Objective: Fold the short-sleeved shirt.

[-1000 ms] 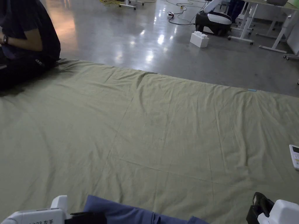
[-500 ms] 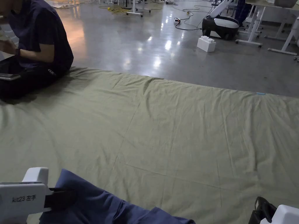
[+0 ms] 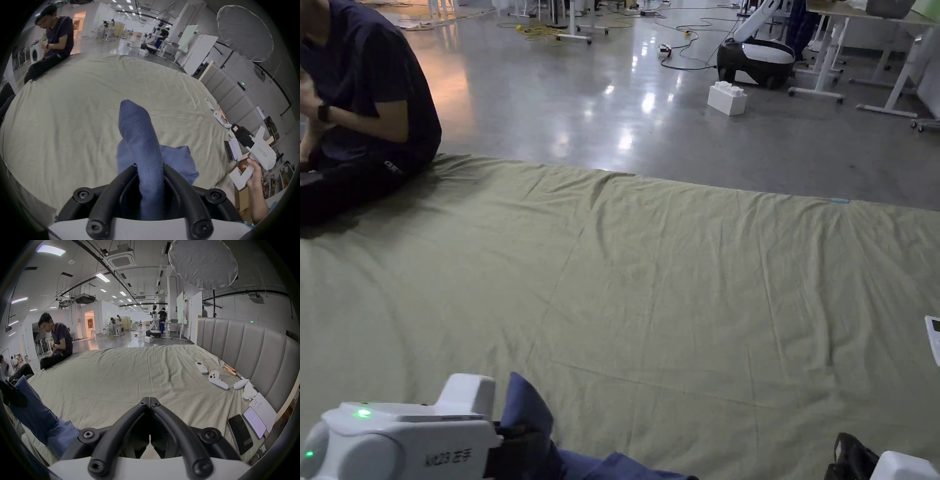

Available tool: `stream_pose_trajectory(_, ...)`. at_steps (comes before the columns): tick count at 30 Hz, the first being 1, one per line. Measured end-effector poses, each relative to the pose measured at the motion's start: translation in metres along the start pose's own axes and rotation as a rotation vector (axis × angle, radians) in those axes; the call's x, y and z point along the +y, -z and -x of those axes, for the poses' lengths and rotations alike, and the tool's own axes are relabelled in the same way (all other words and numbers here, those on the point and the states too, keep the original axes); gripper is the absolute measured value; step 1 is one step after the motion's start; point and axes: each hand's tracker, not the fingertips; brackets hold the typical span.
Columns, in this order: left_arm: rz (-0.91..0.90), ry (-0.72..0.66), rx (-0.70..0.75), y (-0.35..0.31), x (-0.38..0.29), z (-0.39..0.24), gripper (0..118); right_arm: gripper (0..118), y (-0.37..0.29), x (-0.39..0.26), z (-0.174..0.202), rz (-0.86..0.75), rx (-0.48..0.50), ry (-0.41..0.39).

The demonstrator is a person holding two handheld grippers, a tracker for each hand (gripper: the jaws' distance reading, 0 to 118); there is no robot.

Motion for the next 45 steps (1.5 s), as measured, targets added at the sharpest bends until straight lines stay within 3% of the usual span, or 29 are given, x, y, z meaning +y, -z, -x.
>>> stream_pose_trajectory(7,0.097,0.015,-0.041,0.06,-0.009,-0.057,11,0,-0.001,-0.006,-0.006,0.015,-0.014,0.021)
stream_pose_trajectory(16,0.204,0.025,0.056,0.153,-0.041,-0.1,14,0,-0.004,-0.009,-0.013,0.021,-0.029,0.033)
stream_pose_trajectory(18,0.196,-0.01,0.025,0.149,-0.038,-0.094,22,0,-0.005,-0.009,-0.015,0.023,-0.03,0.036)
stream_pose_trajectory(22,0.197,-0.066,-0.145,0.121,-0.03,-0.076,68,0,-0.006,-0.009,-0.019,0.019,-0.036,0.035)
stream_pose_trajectory(26,0.107,-0.113,-0.226,0.09,-0.021,-0.054,68,0,-0.005,-0.01,-0.021,0.019,-0.04,0.04)
stream_pose_trajectory(29,0.08,-0.135,-0.195,0.088,-0.021,-0.049,60,0,-0.004,-0.01,-0.021,0.023,-0.037,0.048)
stream_pose_trajectory(32,0.105,-0.114,-0.146,0.106,-0.027,-0.055,23,0,-0.004,-0.011,-0.019,0.023,-0.035,0.049)
stream_pose_trajectory(33,0.136,-0.102,-0.142,0.115,-0.031,-0.06,19,1,-0.004,-0.011,-0.019,0.024,-0.035,0.049)
stream_pose_trajectory(37,0.24,-0.107,-0.207,0.148,-0.051,-0.079,16,0,-0.004,-0.013,-0.019,0.03,-0.035,0.046)
stream_pose_trajectory(45,0.196,-0.073,-0.098,0.177,-0.069,-0.098,7,0,-0.004,-0.017,-0.02,0.037,-0.04,0.04)
